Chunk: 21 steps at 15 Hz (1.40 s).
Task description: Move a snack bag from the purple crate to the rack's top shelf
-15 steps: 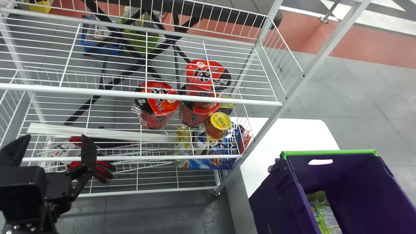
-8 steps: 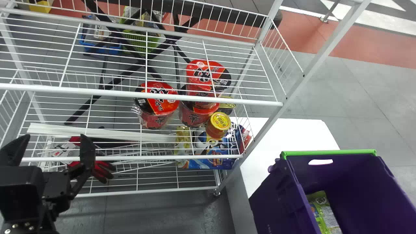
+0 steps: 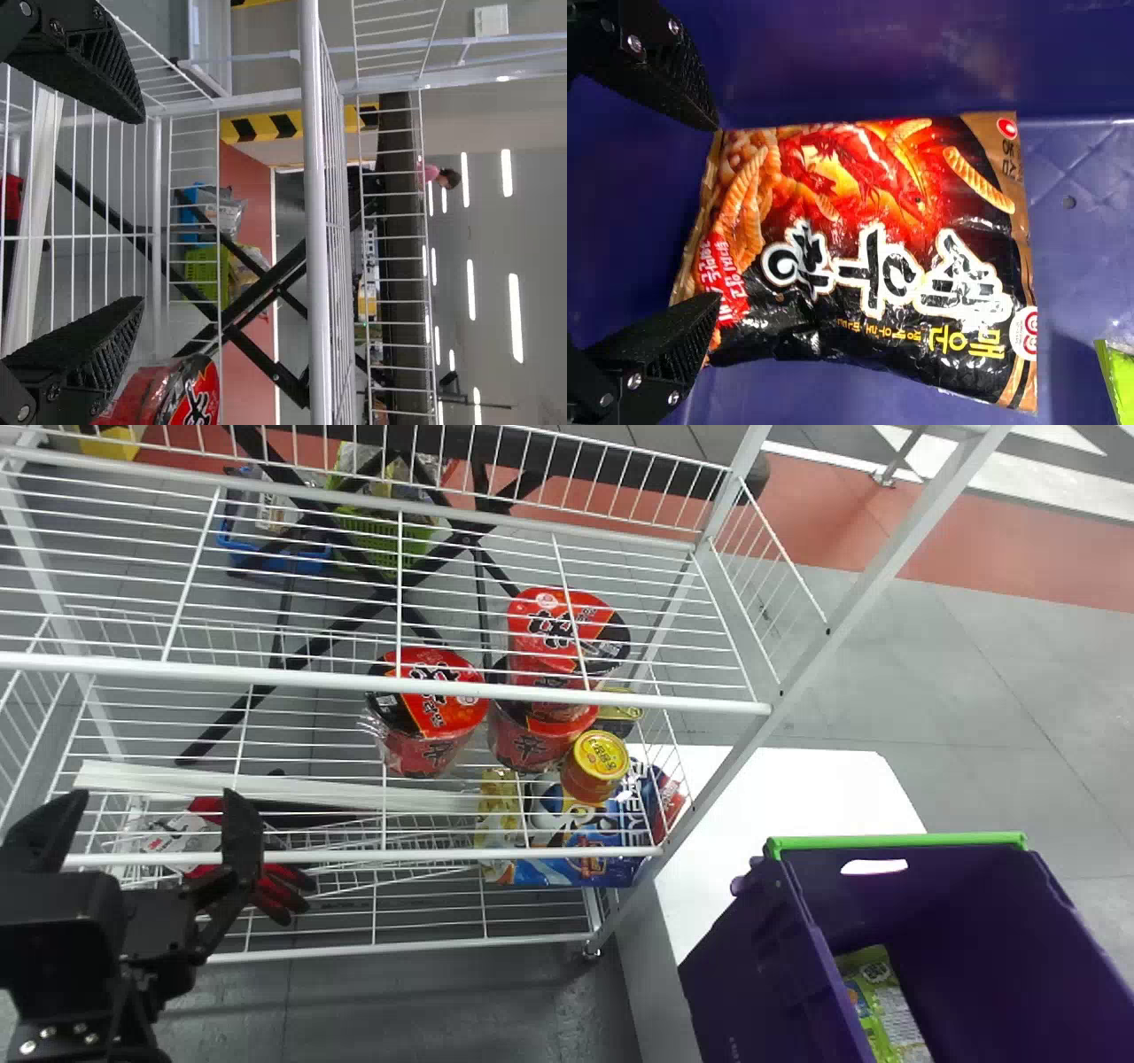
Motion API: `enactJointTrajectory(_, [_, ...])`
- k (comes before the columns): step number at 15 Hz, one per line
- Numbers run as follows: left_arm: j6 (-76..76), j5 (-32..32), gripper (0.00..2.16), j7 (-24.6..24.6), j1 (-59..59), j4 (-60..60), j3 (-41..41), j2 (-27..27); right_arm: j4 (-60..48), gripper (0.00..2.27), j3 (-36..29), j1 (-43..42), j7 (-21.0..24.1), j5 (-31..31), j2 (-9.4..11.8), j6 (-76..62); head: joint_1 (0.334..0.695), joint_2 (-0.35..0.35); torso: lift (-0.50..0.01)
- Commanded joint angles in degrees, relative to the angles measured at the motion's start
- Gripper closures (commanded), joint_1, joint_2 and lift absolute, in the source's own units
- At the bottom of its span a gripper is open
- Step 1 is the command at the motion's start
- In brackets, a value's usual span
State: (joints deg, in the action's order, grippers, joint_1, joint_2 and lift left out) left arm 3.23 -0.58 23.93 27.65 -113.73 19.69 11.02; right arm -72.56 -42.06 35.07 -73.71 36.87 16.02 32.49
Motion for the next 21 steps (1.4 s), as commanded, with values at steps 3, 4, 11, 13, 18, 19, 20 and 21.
enactJointTrajectory(3, [-1.3,-0.5,0.09,0.0,-0.1,0.3,-0.3,0.1,0.1,0.15,-1.0,0.1,2.8,-0.4,-1.2,-4.4,0.695,-0.350,-0.455])
enactJointTrajectory(4, [-1.3,-0.6,0.09,0.0,-0.1,0.4,-0.3,0.1,0.2,0.15,-1.3,0.1,4.0,-0.9,-1.5,-5.8,0.695,-0.350,-0.455])
enactJointTrajectory(11, [-1.3,-1.3,0.09,-0.1,-0.1,0.4,-0.7,0.5,2.2,0.15,-1.0,0.1,6.5,-4.2,-1.7,-6.2,0.695,-0.350,-0.455])
enactJointTrajectory(13, [-1.3,-1.3,0.09,-0.1,0.0,0.2,-0.7,0.6,2.3,0.15,-0.8,0.1,6.5,-3.7,-1.5,-6.2,0.695,-0.350,-0.455])
enactJointTrajectory(18, [-1.3,-1.2,0.09,0.1,0.5,-0.4,-0.5,0.6,1.8,0.22,-1.3,0.1,6.5,-3.6,-1.2,-3.9,0.695,-0.350,-0.455])
enactJointTrajectory(19, [-1.2,-1.0,0.09,0.1,0.5,-0.4,-0.4,0.6,1.2,0.22,-1.8,0.3,5.9,-4.1,-1.2,-2.8,0.695,-0.350,-0.455])
enactJointTrajectory(20, [-1.2,-0.9,0.09,0.1,0.5,-0.3,-0.4,0.6,-0.1,0.22,-2.5,1.0,5.1,-4.7,-1.3,-1.9,0.695,-0.350,-0.455])
enactJointTrajectory(21, [-1.2,-0.9,0.09,0.1,0.4,-0.2,-0.4,0.5,-0.9,0.22,-2.8,1.4,5.0,-5.1,-1.5,-1.6,0.695,-0.350,-0.455])
